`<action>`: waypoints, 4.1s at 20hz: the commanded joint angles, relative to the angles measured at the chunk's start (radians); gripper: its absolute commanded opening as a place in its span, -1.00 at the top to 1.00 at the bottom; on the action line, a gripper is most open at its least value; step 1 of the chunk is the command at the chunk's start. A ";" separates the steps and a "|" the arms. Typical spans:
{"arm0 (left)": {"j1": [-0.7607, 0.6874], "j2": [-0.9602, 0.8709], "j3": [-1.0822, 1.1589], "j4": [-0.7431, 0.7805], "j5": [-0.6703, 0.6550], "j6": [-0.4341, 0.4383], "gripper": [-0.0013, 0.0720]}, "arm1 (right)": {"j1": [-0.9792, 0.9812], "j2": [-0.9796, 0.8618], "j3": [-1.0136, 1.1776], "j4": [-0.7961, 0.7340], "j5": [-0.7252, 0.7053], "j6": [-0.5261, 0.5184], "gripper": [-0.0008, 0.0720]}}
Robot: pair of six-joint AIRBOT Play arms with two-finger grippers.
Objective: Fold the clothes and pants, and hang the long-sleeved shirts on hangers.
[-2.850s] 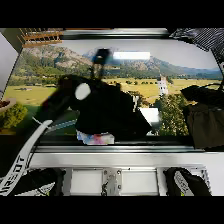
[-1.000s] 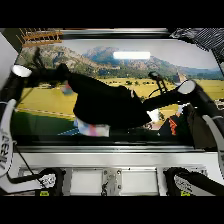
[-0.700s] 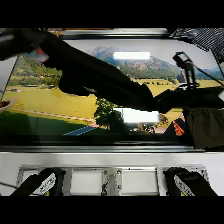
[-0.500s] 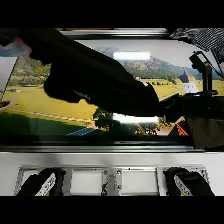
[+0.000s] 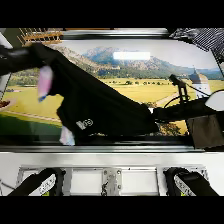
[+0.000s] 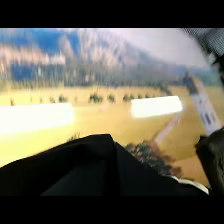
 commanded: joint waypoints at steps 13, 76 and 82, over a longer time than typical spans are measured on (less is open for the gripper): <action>0.013 -0.360 0.147 0.223 -0.040 -0.111 -0.74 | -0.222 -0.158 0.002 -0.223 -0.608 0.072 -0.29; -0.112 0.313 -0.170 0.340 0.160 -0.309 0.93 | -0.158 -0.065 0.279 0.024 -0.382 -0.343 0.89; -0.112 0.550 0.135 0.340 0.182 -0.302 0.93 | -0.150 0.179 0.497 0.050 -0.301 -0.277 0.89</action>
